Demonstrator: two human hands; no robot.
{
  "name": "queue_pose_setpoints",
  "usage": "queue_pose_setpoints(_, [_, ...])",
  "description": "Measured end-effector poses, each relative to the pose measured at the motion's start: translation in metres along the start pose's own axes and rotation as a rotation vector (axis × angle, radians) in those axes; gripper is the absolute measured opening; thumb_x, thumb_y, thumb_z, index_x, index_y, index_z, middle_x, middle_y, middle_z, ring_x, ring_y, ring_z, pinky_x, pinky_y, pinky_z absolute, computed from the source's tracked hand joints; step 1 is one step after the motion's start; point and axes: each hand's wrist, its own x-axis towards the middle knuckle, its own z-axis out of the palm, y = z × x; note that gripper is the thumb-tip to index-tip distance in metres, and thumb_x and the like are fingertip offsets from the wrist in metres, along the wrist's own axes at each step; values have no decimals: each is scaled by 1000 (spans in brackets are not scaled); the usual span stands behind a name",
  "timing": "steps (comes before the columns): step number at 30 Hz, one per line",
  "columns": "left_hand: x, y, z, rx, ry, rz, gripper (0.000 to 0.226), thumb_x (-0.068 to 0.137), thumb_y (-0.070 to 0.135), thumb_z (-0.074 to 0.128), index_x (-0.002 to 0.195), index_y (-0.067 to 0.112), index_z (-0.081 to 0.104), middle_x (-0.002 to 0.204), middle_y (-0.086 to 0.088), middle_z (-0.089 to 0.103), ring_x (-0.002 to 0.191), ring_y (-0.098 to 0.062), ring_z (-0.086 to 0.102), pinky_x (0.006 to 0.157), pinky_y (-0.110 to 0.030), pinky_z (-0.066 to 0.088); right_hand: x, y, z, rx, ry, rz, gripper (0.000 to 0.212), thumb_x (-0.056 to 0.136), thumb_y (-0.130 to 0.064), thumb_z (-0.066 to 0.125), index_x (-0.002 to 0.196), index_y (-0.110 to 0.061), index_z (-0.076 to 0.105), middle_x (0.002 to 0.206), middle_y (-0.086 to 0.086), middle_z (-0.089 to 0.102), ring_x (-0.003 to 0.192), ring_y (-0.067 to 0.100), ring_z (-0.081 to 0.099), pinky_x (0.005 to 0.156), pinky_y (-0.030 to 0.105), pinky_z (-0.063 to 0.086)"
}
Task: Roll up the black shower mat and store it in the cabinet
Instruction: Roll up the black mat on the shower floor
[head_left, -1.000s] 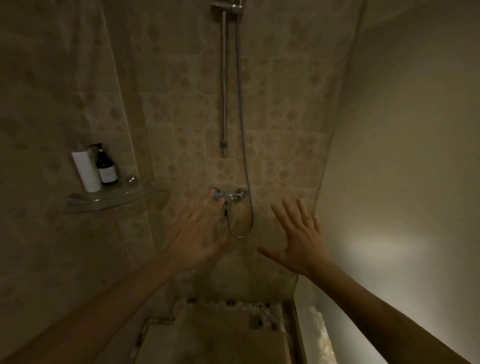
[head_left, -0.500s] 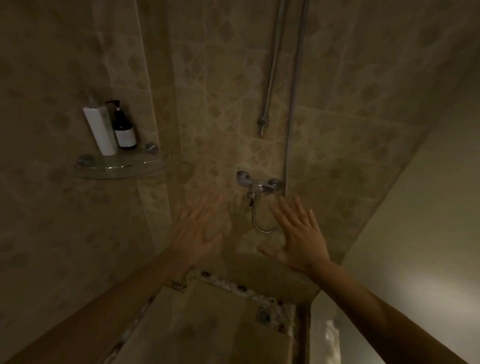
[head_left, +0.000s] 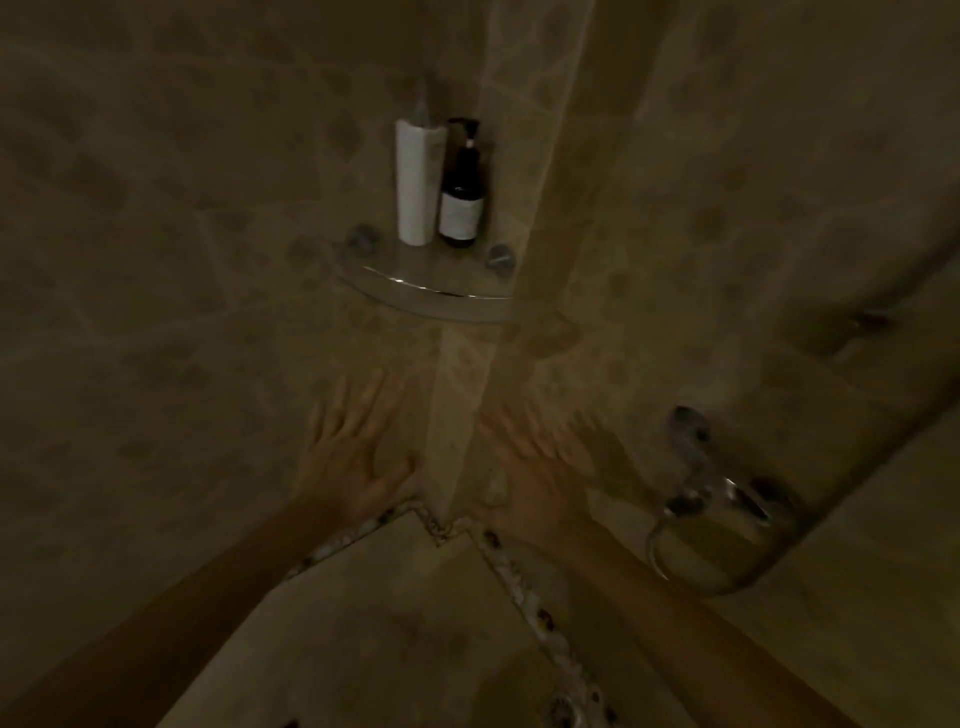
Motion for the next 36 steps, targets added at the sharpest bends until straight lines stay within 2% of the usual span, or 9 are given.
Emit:
queue_pose_setpoints(2, [-7,-19,-1,49,-4,-102,80,86,73,25,154,43,-5,164,12,-12,150,-25,-15,119,-58,11,32,-9,7,33,-17,-105,108,70,-90,43,158,-37,10,168,-11,2,154,16,-4,124,49,7])
queue_pose_setpoints(4, [-19,-39,-4,101,-11,-196,80,86,74,25,154,43,-5,164,12,-11,150,-26,-14,119,-57,13,59,-25,17,24,-28,-197,108,73,-85,57,158,-37,11,167,-13,3,155,17,-4,125,47,4])
queue_pose_setpoints(6, [-35,-55,-9,128,3,-284,80,87,74,27,154,43,-4,164,12,-10,150,-26,-12,119,-57,13,82,-43,27,15,-66,-285,107,74,-82,62,158,-41,11,167,-13,3,155,18,-5,123,44,-1])
queue_pose_setpoints(13, [-106,-100,-19,167,60,-638,79,88,75,29,153,44,-4,164,11,-10,150,-26,-15,118,-58,10,148,-113,78,-21,-253,-621,106,75,-85,53,158,-41,4,169,-10,-3,154,18,-12,124,45,-7])
queue_pose_setpoints(18, [-157,-106,-9,160,93,-949,79,86,78,24,152,47,-7,164,11,-12,149,-25,-18,118,-59,8,186,-154,128,-11,-347,-841,106,71,-92,40,158,-41,6,169,-9,3,155,20,-8,125,50,2])
queue_pose_setpoints(23, [-195,-80,21,151,137,-1292,80,88,75,29,151,47,-12,163,10,-18,149,-26,-20,117,-55,-3,195,-183,178,-65,-521,-1103,108,71,-92,41,158,-42,1,169,-9,0,154,20,-10,123,50,0])
queue_pose_setpoints(28, [-247,-34,56,106,157,-1551,82,86,78,22,153,43,-8,163,7,-19,147,-27,-22,117,-55,-3,168,-217,213,-175,-668,-1403,108,77,-87,48,159,-37,-1,169,-5,0,154,22,-9,122,48,-2])
queue_pose_setpoints(33, [-300,15,91,91,212,-1799,82,86,77,24,153,43,-9,162,6,-17,147,-26,-22,116,-51,-5,115,-247,255,-246,-834,-1643,108,83,-80,50,159,-30,-9,168,-4,-10,153,21,-14,119,43,-13])
queue_pose_setpoints(36, [-327,41,113,35,250,-1912,83,86,75,25,155,39,-3,164,5,-13,148,-26,-17,118,-52,0,86,-261,276,-293,-903,-1722,106,81,-74,54,160,-25,2,169,3,1,155,26,-1,125,50,4])
